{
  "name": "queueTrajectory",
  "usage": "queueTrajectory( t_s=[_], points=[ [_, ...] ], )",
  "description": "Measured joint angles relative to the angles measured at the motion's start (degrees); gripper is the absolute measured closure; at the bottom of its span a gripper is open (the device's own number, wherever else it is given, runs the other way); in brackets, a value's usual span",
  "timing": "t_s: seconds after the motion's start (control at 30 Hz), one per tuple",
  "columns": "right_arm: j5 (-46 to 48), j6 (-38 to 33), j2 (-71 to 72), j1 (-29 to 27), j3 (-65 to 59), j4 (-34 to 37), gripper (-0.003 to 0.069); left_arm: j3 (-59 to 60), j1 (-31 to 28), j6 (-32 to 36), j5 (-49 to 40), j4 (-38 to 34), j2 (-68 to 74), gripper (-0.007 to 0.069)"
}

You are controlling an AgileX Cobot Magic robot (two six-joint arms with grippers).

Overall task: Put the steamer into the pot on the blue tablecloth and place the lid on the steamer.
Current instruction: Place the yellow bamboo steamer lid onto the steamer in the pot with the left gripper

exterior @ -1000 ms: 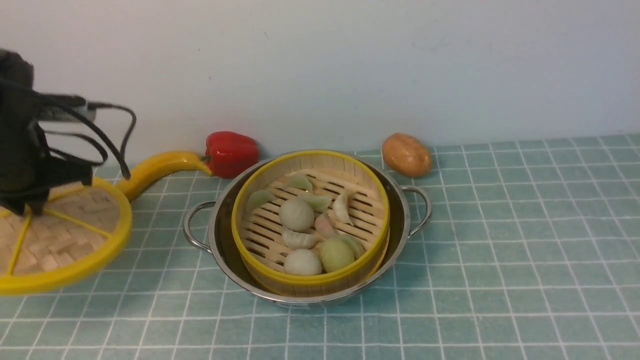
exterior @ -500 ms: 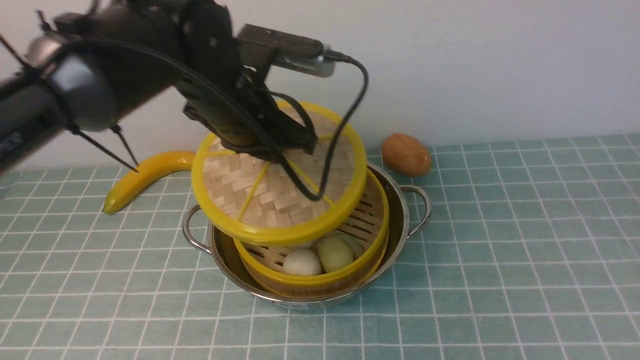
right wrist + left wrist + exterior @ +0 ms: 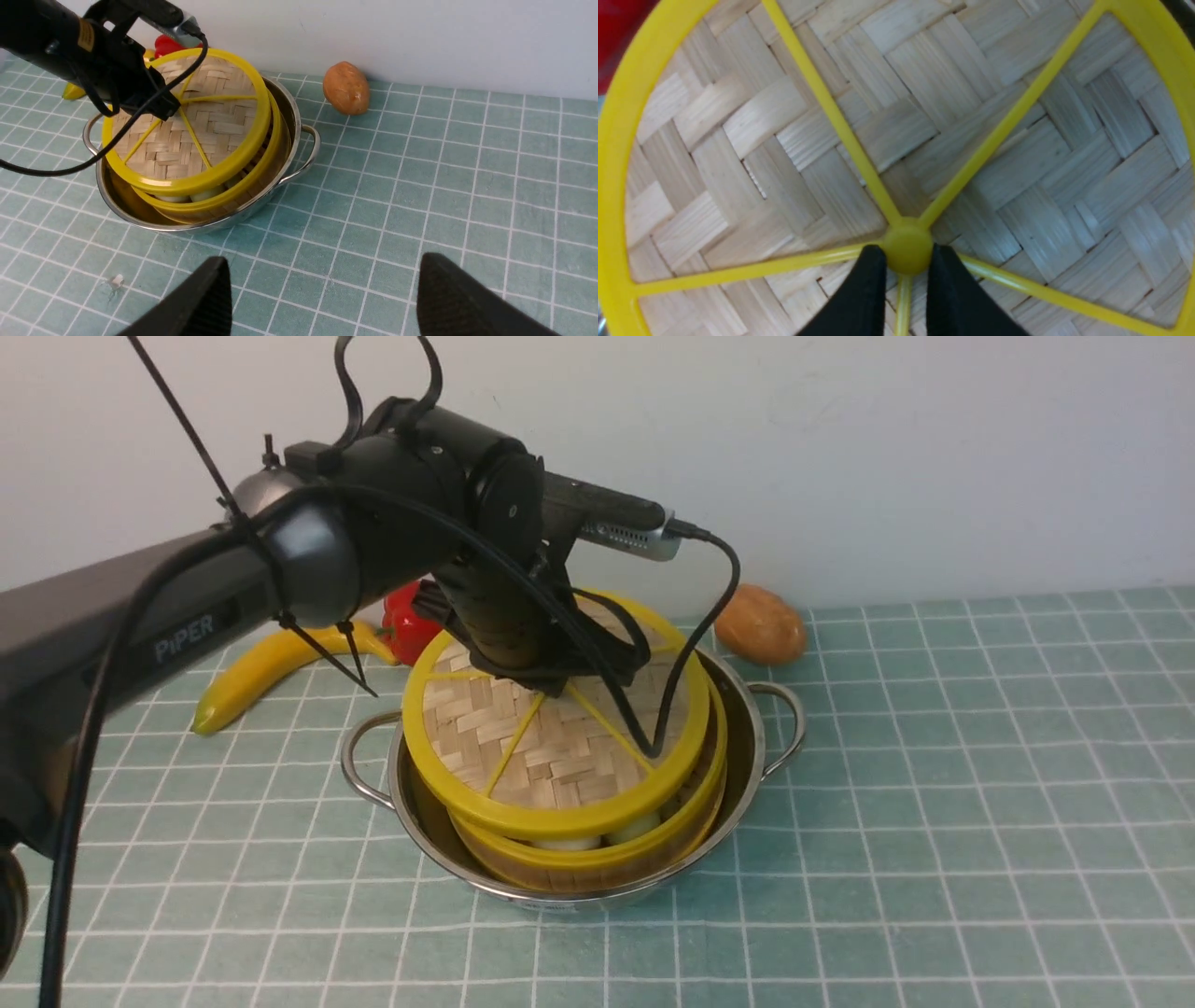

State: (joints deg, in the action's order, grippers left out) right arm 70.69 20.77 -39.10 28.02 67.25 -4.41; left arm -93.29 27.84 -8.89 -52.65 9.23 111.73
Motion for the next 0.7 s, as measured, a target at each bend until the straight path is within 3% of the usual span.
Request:
queueTrajectory(
  t_s=[0.7],
  points=[
    [0.00,0.00,0.00,0.00,-0.01,0.02,0.0146,-0.11,0.00,0.44,-2.23,-3.11,1.59,0.0526]
  ],
)
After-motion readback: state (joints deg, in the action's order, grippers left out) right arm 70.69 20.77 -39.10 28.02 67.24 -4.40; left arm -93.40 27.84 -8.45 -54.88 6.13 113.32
